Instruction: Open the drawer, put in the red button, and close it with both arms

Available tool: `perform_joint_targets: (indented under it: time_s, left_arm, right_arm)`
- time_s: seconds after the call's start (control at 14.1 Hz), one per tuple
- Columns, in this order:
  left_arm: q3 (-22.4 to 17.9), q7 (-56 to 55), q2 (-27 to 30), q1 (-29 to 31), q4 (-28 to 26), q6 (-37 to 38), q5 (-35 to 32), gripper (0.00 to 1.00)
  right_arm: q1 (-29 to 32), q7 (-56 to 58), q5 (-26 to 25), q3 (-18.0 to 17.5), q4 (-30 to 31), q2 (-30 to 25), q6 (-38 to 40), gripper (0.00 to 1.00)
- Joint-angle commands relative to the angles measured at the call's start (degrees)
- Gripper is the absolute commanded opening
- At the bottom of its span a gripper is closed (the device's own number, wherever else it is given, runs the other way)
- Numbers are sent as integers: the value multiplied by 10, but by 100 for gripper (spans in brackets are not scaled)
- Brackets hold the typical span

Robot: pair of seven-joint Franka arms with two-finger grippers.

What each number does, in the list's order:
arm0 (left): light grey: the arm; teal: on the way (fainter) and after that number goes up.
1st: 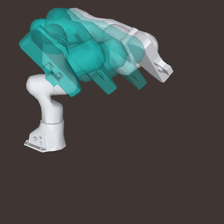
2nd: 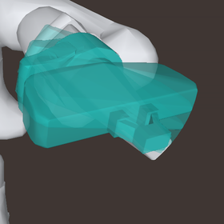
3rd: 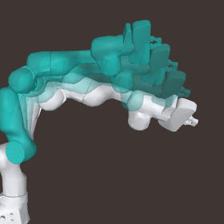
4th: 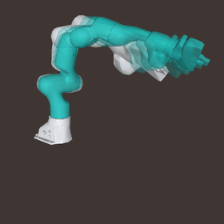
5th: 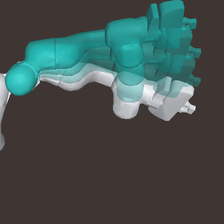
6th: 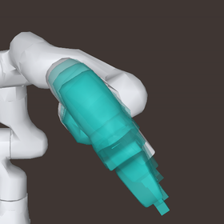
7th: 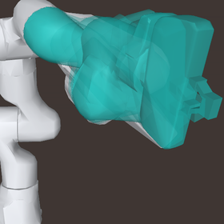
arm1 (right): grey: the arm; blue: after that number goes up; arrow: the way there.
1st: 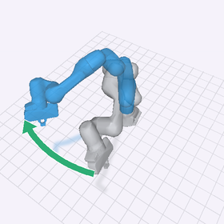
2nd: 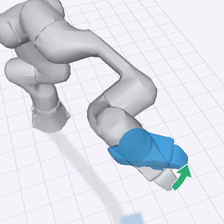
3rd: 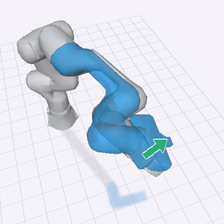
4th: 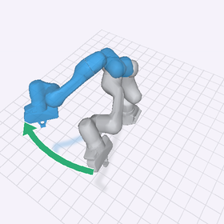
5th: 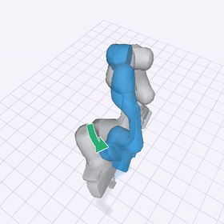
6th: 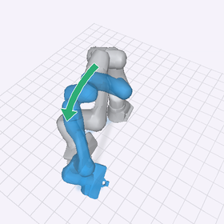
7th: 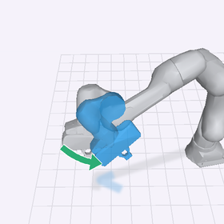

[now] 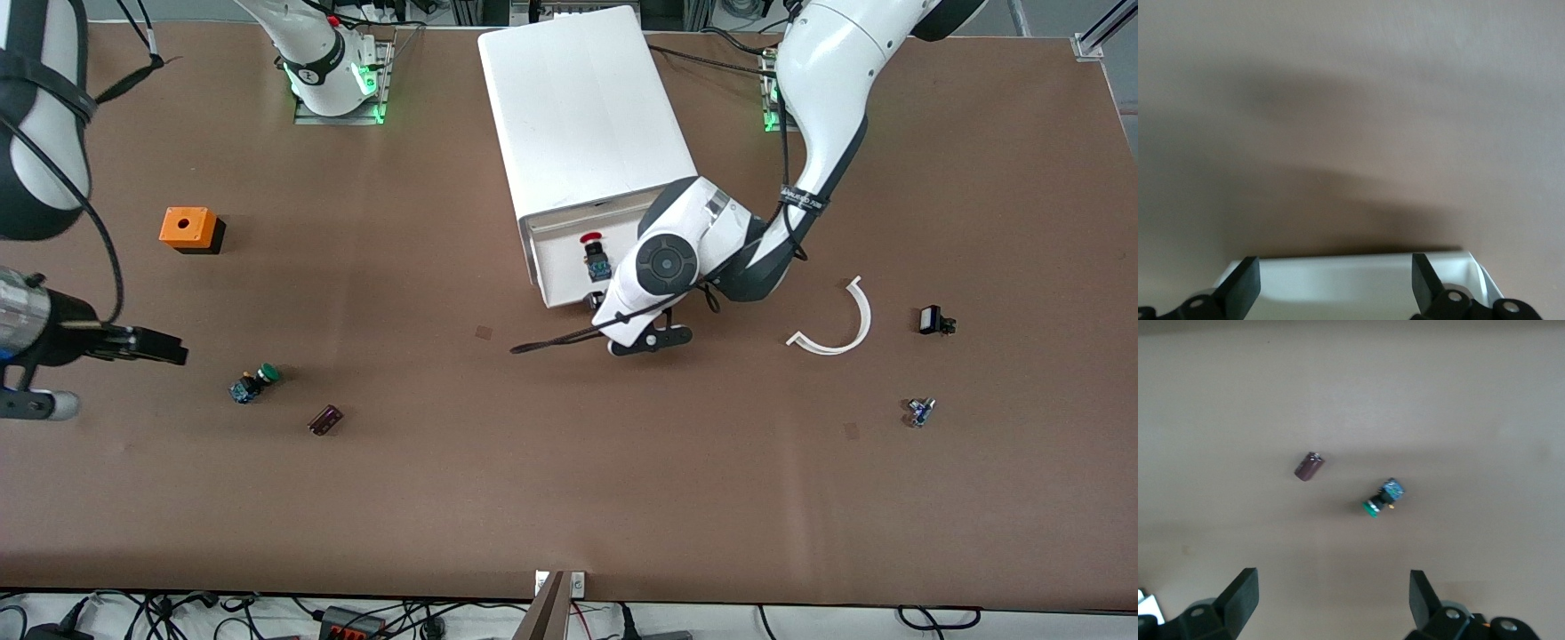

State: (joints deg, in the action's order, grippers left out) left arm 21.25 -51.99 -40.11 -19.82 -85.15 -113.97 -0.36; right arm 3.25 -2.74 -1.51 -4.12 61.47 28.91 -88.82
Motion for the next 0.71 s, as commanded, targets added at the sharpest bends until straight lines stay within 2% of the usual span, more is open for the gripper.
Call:
perform_joint_targets:
  time_s: [0.0, 0.21, 0.36, 0.5, 0.64]
  left_arm:
    - [39, -49, 28, 13, -44, 1, 8, 100]
    - [76, -85, 28, 23, -48, 35, 8, 100]
    - [95, -86, 32, 36, -48, 52, 9, 100]
    - [101, -87, 32, 39, -48, 58, 9, 100]
    - [105, -87, 31, 39, -48, 59, 9, 100]
  right_arm:
    - [-15, 37, 1, 36, 87, -77, 1, 100]
    - [-21, 38, -7, 43, 159, -141, -4, 100]
    - [-18, 38, -8, 44, 176, -159, 0, 100]
    - [-15, 38, -8, 45, 189, -167, -1, 100]
    - [-15, 37, -8, 45, 233, -194, -14, 100]
